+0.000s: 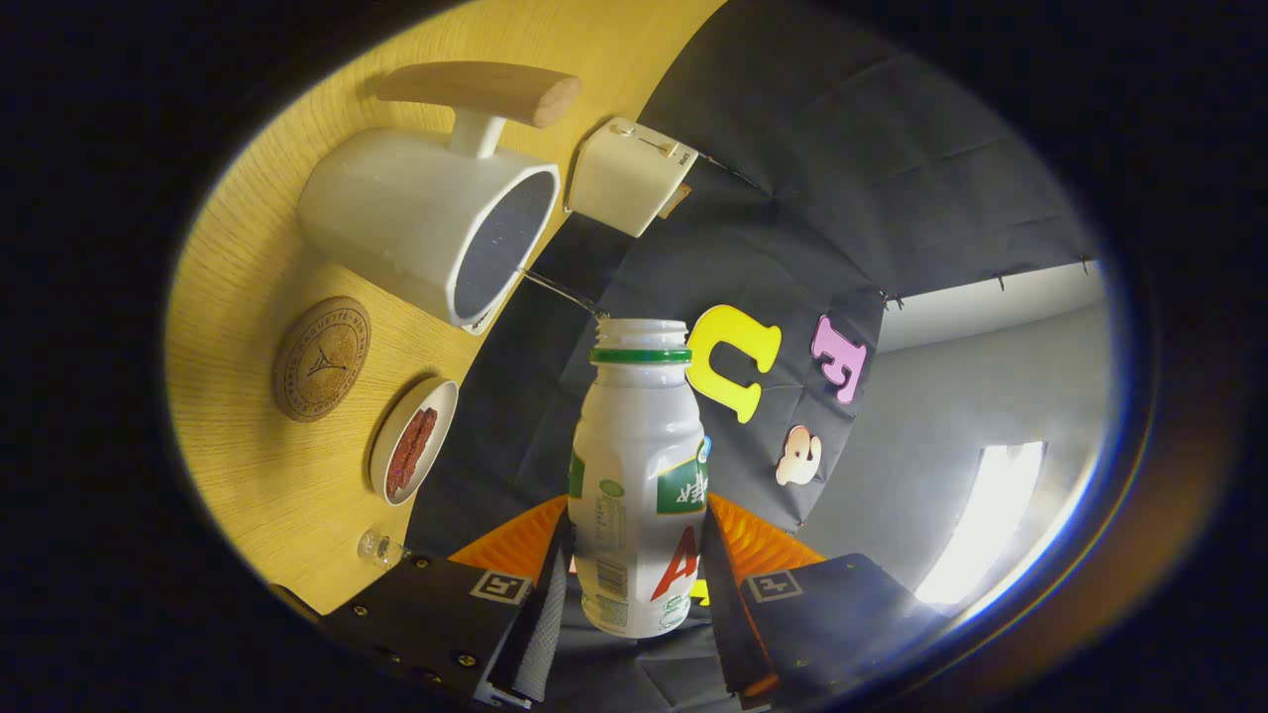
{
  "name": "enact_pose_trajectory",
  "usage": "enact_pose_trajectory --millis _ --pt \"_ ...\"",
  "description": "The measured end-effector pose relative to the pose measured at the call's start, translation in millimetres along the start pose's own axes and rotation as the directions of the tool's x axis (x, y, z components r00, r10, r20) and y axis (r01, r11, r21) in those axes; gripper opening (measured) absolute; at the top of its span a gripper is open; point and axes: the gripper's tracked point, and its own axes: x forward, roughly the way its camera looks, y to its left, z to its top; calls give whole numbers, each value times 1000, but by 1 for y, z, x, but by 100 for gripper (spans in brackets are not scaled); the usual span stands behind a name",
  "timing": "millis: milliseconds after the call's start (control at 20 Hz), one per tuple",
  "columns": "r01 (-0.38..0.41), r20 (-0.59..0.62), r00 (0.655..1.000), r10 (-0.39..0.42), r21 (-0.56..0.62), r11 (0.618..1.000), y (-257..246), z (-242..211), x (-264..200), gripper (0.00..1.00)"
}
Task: Take the bottle from table, then pour the juice into the cup, finally place the bottle on the coaster
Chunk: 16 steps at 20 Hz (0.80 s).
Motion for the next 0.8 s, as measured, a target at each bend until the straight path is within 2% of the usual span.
enact_pose_trajectory --millis 800 --pt "9 88 996 6 -161 987 9 26 -1 64"
